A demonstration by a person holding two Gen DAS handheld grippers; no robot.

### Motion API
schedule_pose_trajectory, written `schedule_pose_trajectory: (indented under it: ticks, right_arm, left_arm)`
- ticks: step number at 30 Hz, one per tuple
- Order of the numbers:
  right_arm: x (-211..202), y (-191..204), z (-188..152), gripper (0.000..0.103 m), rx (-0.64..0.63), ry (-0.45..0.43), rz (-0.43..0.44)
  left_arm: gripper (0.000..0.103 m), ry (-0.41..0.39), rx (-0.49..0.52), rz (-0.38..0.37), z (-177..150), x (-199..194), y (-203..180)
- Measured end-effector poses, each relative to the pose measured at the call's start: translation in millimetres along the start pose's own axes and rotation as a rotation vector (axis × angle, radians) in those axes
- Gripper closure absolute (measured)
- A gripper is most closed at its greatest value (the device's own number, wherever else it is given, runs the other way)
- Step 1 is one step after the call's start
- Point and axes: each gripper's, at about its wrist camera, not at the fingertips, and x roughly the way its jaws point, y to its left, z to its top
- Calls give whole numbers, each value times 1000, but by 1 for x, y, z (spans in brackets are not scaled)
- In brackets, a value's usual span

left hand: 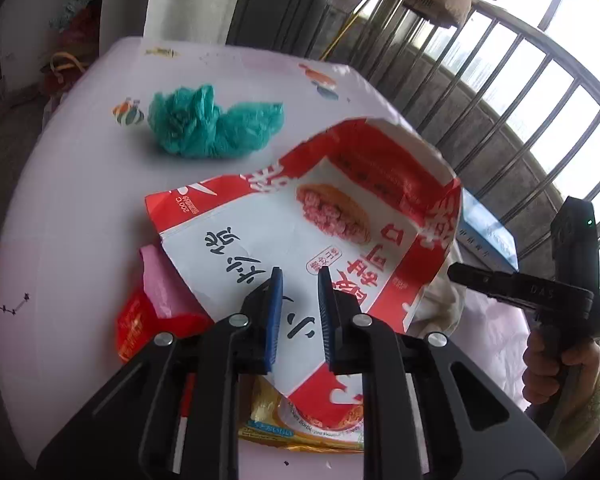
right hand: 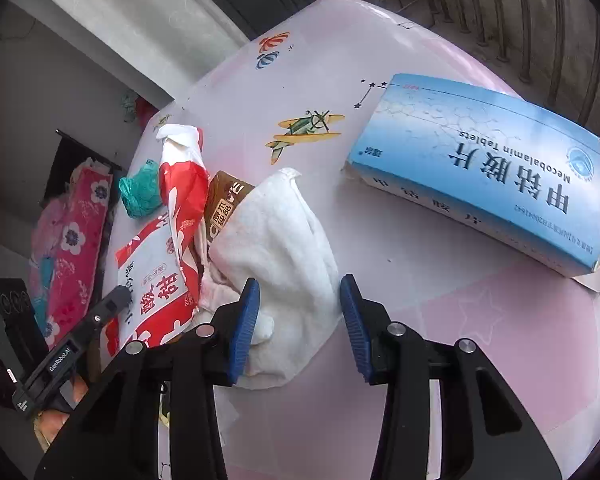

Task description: Collect trash

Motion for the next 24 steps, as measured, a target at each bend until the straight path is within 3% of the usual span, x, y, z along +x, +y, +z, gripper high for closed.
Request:
schedule_pose_trajectory:
  ticks: [5, 7, 14, 22, 24]
  right_arm:
    - [5, 5, -4, 88, -23, 4, -30]
    - [5, 4, -6, 92, -16, 9, -21]
    - [3, 6, -20, 95, -31, 51, 2]
    - [-14, -5, -44, 96, 4, 83, 34]
    - [-17, -11, -45, 96, 19, 76, 42]
  left_arm:
    - [92, 37, 33, -13, -19, 5, -4]
    - [93, 60, 44, -28, -28, 4, -7]
    - [94, 98, 62, -68, -49, -3, -13]
    - [94, 176, 42, -170, -68, -13, -21]
    - [94, 153, 46, -208, -65, -24, -23]
